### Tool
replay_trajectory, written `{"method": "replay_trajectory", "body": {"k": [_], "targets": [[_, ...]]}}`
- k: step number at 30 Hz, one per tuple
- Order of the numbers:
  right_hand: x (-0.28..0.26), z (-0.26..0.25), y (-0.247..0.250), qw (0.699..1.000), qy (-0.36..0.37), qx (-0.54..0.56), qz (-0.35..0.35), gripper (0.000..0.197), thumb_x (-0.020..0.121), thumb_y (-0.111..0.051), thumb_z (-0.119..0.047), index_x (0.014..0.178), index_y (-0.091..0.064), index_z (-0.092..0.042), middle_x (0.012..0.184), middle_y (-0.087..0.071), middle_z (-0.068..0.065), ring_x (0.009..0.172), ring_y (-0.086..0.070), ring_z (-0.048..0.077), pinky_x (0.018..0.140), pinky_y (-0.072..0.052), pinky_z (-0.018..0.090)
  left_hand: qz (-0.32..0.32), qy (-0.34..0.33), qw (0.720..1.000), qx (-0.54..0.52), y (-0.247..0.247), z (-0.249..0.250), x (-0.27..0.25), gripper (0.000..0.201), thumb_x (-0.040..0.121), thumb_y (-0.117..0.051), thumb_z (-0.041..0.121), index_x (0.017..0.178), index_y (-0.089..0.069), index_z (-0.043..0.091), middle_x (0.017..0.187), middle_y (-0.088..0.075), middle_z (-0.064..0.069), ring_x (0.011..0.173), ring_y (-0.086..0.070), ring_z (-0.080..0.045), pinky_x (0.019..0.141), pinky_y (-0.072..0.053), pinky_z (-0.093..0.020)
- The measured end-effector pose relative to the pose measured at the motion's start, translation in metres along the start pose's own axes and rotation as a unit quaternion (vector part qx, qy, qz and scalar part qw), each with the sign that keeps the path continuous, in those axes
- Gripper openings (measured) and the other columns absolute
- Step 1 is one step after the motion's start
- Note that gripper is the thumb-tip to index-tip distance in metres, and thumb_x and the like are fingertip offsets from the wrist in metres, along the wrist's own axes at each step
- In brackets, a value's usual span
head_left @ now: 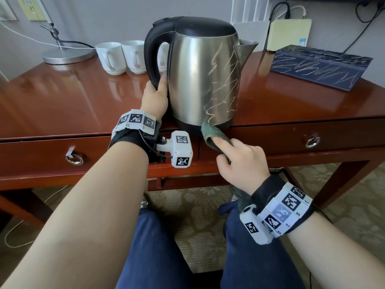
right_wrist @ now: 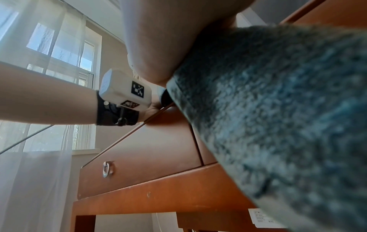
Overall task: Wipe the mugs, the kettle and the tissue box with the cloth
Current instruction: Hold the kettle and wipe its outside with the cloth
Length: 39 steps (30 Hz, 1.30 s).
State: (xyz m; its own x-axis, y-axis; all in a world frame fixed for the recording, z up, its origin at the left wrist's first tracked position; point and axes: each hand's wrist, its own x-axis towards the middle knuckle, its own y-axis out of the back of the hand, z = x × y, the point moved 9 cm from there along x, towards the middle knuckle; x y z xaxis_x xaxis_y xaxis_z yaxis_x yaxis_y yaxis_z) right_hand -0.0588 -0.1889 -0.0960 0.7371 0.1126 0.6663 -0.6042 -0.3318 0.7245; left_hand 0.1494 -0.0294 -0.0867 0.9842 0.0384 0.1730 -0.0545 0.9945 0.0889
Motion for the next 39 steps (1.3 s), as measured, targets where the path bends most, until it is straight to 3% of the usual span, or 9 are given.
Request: {"method": "replay_trajectory", "body": {"k": [4,10,15,19,24,26,33,36,39], "targets": [[-0.005,0.011,0.013,0.999,-0.013,0.023,0.046,0.044,0.076,-0.044,-0.011,0.109,-0.073,-0.012,0.056,-0.052,0.004,0.039,-0.042,0.024,0.039,-0.039,0.024,-0.011,0.0,1.0,0.002,-0.002,0.003,-0.002,0.075,0.065,-0.052,0.081,0.115,-0.055,0.026,0.12,-0.067,0.005,0.115,-0.061,-0.017,0.105,-0.045,-0.04],[-0.01,0.017,0.021,0.993,-0.045,0.052,0.093,0.047,0.074,-0.044,-0.011,0.113,-0.07,-0.007,0.052,-0.039,-0.002,0.04,-0.029,0.019,0.039,-0.035,0.023,-0.016,0.002,1.0,0.005,-0.002,0.003,-0.004,0.074,0.067,-0.05,0.079,0.116,-0.056,0.024,0.119,-0.067,0.004,0.114,-0.061,-0.017,0.105,-0.046,-0.041],[-0.002,-0.006,0.018,0.992,-0.002,0.078,0.1,0.044,0.074,-0.047,-0.008,0.111,-0.071,-0.007,0.056,-0.053,0.004,0.039,-0.041,0.023,0.039,-0.039,0.024,-0.01,-0.003,1.0,0.006,-0.002,0.004,-0.004,0.057,0.089,-0.051,0.061,0.124,-0.055,0.016,0.121,-0.065,0.001,0.115,-0.059,-0.018,0.107,-0.043,-0.041],[0.007,-0.018,0.014,0.992,0.008,0.085,0.095,0.045,0.075,-0.046,-0.009,0.112,-0.071,-0.013,0.056,-0.051,0.003,0.04,-0.04,0.023,0.038,-0.041,0.028,-0.009,-0.009,1.0,0.005,-0.003,0.003,-0.001,0.049,0.094,-0.051,0.055,0.121,-0.055,0.015,0.121,-0.065,0.0,0.114,-0.059,-0.018,0.106,-0.044,-0.041],[0.014,-0.018,0.011,0.992,-0.006,0.083,0.09,0.047,0.075,-0.045,-0.012,0.113,-0.072,-0.019,0.056,-0.053,0.001,0.042,-0.046,0.027,0.04,-0.045,0.031,-0.017,-0.013,1.0,-0.001,-0.003,0.001,0.001,0.05,0.09,-0.051,0.059,0.12,-0.055,0.018,0.121,-0.065,0.001,0.114,-0.06,-0.017,0.106,-0.045,-0.041],[0.011,-0.011,0.016,0.991,-0.014,0.084,0.101,0.045,0.075,-0.046,-0.012,0.11,-0.073,-0.02,0.056,-0.052,0.0,0.042,-0.046,0.026,0.04,-0.046,0.03,-0.017,-0.014,1.0,-0.005,-0.004,0.001,0.0,0.042,0.092,-0.052,0.055,0.117,-0.053,0.021,0.122,-0.064,0.001,0.115,-0.059,-0.017,0.106,-0.045,-0.041],[-0.007,0.024,0.036,0.979,-0.073,0.073,0.177,0.041,0.077,-0.048,-0.01,0.109,-0.073,-0.009,0.064,-0.064,0.007,0.046,-0.055,0.028,0.044,-0.049,0.03,-0.016,-0.009,1.0,-0.005,-0.004,0.001,-0.001,0.043,0.09,-0.051,0.059,0.116,-0.052,0.024,0.122,-0.064,0.003,0.115,-0.059,-0.017,0.106,-0.044,-0.041],[-0.006,0.011,0.038,0.981,-0.02,0.07,0.181,0.039,0.076,-0.049,-0.005,0.107,-0.073,-0.005,0.068,-0.066,0.009,0.044,-0.052,0.026,0.041,-0.047,0.028,-0.012,-0.012,1.0,-0.006,-0.004,0.002,-0.001,0.043,0.093,-0.051,0.056,0.119,-0.052,0.021,0.123,-0.063,0.001,0.116,-0.058,-0.018,0.107,-0.043,-0.041],[0.003,-0.002,0.026,0.991,0.013,0.047,0.128,0.04,0.078,-0.048,-0.005,0.109,-0.072,-0.008,0.071,-0.064,0.008,0.043,-0.047,0.025,0.04,-0.042,0.025,-0.008,-0.013,1.0,0.001,-0.004,0.003,-0.003,0.04,0.098,-0.049,0.05,0.122,-0.051,0.018,0.124,-0.062,0.001,0.117,-0.057,-0.017,0.108,-0.043,-0.041]]}}
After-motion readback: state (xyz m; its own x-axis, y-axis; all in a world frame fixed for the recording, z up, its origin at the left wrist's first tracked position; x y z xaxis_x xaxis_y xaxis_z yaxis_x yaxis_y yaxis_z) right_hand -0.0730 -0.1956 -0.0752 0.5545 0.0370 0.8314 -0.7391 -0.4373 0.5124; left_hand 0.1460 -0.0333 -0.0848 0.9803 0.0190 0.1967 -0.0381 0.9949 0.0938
